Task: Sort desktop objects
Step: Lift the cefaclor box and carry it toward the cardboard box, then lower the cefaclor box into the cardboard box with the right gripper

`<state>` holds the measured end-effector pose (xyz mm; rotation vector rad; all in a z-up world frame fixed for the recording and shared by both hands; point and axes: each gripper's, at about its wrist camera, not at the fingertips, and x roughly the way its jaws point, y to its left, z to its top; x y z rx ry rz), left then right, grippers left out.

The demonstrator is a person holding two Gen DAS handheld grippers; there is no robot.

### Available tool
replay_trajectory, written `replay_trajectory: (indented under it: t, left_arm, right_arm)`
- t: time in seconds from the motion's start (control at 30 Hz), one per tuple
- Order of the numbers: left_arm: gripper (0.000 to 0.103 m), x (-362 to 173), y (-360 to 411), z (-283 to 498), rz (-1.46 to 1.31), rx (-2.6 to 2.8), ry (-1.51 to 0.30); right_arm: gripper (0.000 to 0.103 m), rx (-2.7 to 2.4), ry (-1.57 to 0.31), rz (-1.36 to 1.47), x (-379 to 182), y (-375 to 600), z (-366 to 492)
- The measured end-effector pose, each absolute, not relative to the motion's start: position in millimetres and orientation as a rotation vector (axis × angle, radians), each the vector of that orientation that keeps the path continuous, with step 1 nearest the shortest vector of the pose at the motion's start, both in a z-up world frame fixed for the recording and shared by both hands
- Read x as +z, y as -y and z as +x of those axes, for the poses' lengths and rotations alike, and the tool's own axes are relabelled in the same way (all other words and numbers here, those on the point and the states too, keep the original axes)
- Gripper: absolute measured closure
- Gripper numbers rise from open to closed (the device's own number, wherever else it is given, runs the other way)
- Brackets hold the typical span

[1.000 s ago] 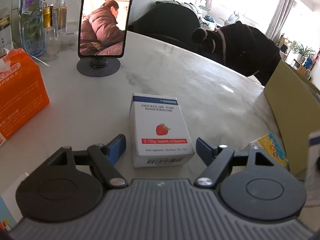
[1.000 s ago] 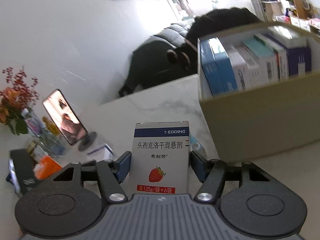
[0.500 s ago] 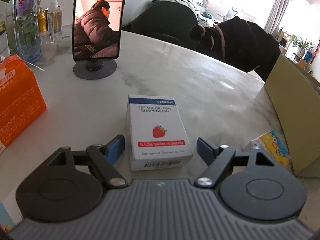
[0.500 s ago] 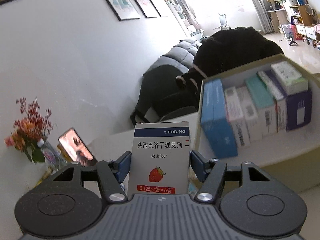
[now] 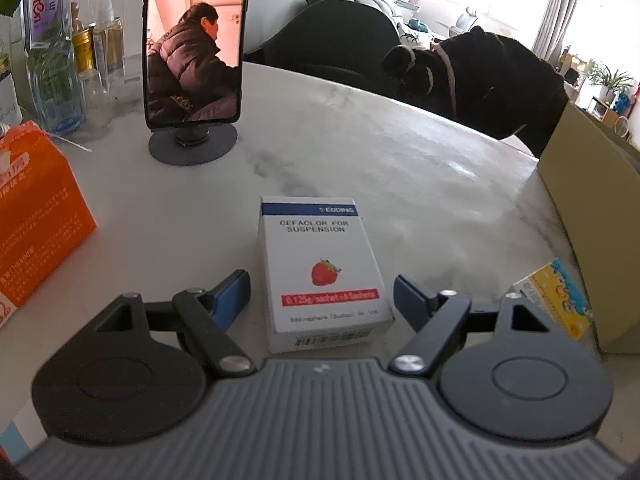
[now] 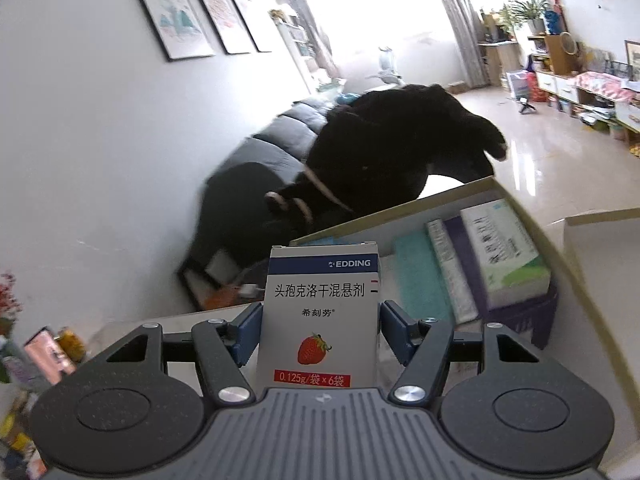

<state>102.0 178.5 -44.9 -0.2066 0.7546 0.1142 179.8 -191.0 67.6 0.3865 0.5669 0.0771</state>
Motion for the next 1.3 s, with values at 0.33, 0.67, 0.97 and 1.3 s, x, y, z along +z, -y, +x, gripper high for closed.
replay_trajectory:
  t: [0.33, 0.67, 0.97, 1.3]
  left_arm:
    - [0.024, -43, -178, 104, -0.188, 0.130, -0.764]
    - [0.024, -42, -178, 107, -0.175, 0.138, -0.774]
    - [0.024, -42, -176, 108, -0.170, 0.138, -0.776]
    - [0.024, -42, -176, 109, -0.169, 0.137, -0.776]
  right_arm:
    - [0.037, 0.005, -0.681, 0.348, 39, 206, 245]
    - [0.037, -0.033, -0.755, 0.306, 21, 211, 291]
    - [0.036, -0.038, -0.754, 0.283, 21, 209, 311]
    - [0.023, -0.027, -0.717, 0.292, 34, 214, 305]
